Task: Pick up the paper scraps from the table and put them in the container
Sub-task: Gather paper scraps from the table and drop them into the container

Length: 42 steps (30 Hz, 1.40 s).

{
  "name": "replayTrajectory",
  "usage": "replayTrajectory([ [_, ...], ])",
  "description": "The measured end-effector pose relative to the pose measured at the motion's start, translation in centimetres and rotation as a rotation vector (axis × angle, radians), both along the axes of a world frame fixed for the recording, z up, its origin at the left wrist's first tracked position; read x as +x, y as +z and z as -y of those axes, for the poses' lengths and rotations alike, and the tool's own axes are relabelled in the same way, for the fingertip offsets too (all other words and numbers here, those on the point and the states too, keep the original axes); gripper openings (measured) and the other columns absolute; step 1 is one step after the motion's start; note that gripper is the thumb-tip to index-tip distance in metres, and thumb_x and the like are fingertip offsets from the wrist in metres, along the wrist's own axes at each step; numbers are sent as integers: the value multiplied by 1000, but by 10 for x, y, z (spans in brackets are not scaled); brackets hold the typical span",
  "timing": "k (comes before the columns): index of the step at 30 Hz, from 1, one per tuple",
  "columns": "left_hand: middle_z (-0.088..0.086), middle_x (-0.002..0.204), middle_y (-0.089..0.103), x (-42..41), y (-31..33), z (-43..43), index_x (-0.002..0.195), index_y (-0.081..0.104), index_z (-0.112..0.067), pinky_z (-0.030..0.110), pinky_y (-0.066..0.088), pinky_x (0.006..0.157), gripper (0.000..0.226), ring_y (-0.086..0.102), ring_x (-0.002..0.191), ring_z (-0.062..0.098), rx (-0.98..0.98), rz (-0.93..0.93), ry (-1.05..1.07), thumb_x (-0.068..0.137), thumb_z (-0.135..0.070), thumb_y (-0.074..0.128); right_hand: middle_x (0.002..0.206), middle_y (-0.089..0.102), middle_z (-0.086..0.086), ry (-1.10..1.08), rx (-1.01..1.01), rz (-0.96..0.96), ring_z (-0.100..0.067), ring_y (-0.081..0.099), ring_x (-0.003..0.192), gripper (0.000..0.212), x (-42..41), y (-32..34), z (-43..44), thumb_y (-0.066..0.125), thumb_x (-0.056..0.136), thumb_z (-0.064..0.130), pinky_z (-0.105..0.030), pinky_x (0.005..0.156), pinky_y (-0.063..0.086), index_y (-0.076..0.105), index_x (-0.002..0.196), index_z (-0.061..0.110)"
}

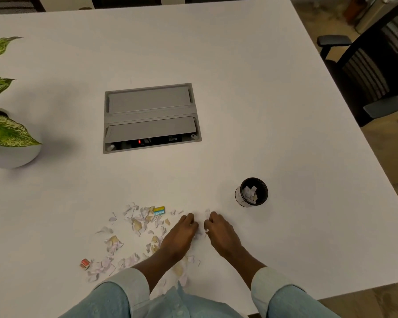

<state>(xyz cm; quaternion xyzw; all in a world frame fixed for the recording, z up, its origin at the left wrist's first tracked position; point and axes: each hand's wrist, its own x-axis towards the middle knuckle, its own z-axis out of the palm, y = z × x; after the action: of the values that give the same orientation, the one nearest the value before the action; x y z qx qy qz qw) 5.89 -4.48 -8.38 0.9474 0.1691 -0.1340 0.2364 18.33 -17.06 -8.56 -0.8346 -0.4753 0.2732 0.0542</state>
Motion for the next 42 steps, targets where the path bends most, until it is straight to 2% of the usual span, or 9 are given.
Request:
replayTrajectory([
  [3, 8, 119, 58, 0, 3, -4, 116, 64, -11, 28, 44, 82, 25, 54, 106, 24, 19, 29, 9, 95, -1, 54, 112, 62, -6, -138, 62, -32, -22, 60, 102, 19, 0, -1, 5, 52, 100, 7, -31, 81, 50, 69, 109, 11],
  [8, 11, 102, 66, 14, 22, -1, 98, 73, -5, 39, 55, 75, 16, 64, 90, 28, -111, 178, 181, 92, 4, 61, 90, 71, -4, -587, 216, -223, -19, 70, 79, 9, 6, 16, 11, 71, 90, 6, -34, 74, 60, 79, 87, 11],
  [12, 5, 94, 68, 45, 51, 10, 91, 74, -7, 26, 51, 67, 12, 63, 78, 18, -239, 349, 317, 89, 2, 67, 84, 73, 0, -774, 411, -271, -14, 74, 68, 11, 20, 45, 19, 81, 83, 2, -41, 66, 64, 77, 81, 13],
  [17, 2, 91, 67, 96, 87, 22, 93, 74, -11, 25, 49, 63, 12, 61, 71, 14, -285, 463, 271, 86, -2, 69, 80, 77, 6, -930, 572, -194, -11, 76, 68, 15, 53, 88, 28, 86, 80, 8, -37, 70, 62, 76, 83, 18],
  [26, 11, 91, 67, 162, 101, 31, 90, 71, -6, 40, 52, 70, 12, 62, 79, 26, -263, 317, 177, 82, -1, 63, 95, 77, -6, -894, 448, -21, -25, 72, 87, 18, 106, 115, 33, 82, 84, 14, -33, 77, 58, 74, 99, 11],
  [30, 11, 99, 68, 178, 106, 38, 99, 71, -8, 32, 48, 71, 20, 63, 86, 26, -252, 300, 100, 79, -3, 72, 109, 74, -12, -846, 305, -33, -30, 70, 101, 33, 120, 110, 32, 79, 87, 17, -40, 87, 58, 66, 117, 10],
  [33, 9, 99, 71, 184, 110, 40, 103, 71, -9, 36, 53, 74, 25, 66, 88, 26, -252, 290, 47, 78, -4, 72, 115, 71, -13, -835, 266, -48, -31, 69, 106, 38, 124, 109, 31, 75, 88, 15, -38, 89, 54, 62, 123, 11],
  [37, 10, 103, 74, 178, 111, 37, 107, 71, -8, 32, 51, 74, 29, 69, 93, 28, -275, 326, 7, 79, 1, 72, 119, 66, -15, -834, 287, -11, -32, 67, 106, 36, 122, 110, 32, 71, 90, 11, -39, 90, 53, 61, 124, 10],
  [42, 14, 111, 75, 169, 110, 24, 113, 72, -4, 47, 57, 87, 29, 70, 100, 32, -269, 360, 21, 85, 1, 67, 111, 68, -15, -870, 360, 47, -32, 67, 99, 29, 114, 111, 31, 64, 86, -4, -34, 83, 50, 68, 113, 6],
])
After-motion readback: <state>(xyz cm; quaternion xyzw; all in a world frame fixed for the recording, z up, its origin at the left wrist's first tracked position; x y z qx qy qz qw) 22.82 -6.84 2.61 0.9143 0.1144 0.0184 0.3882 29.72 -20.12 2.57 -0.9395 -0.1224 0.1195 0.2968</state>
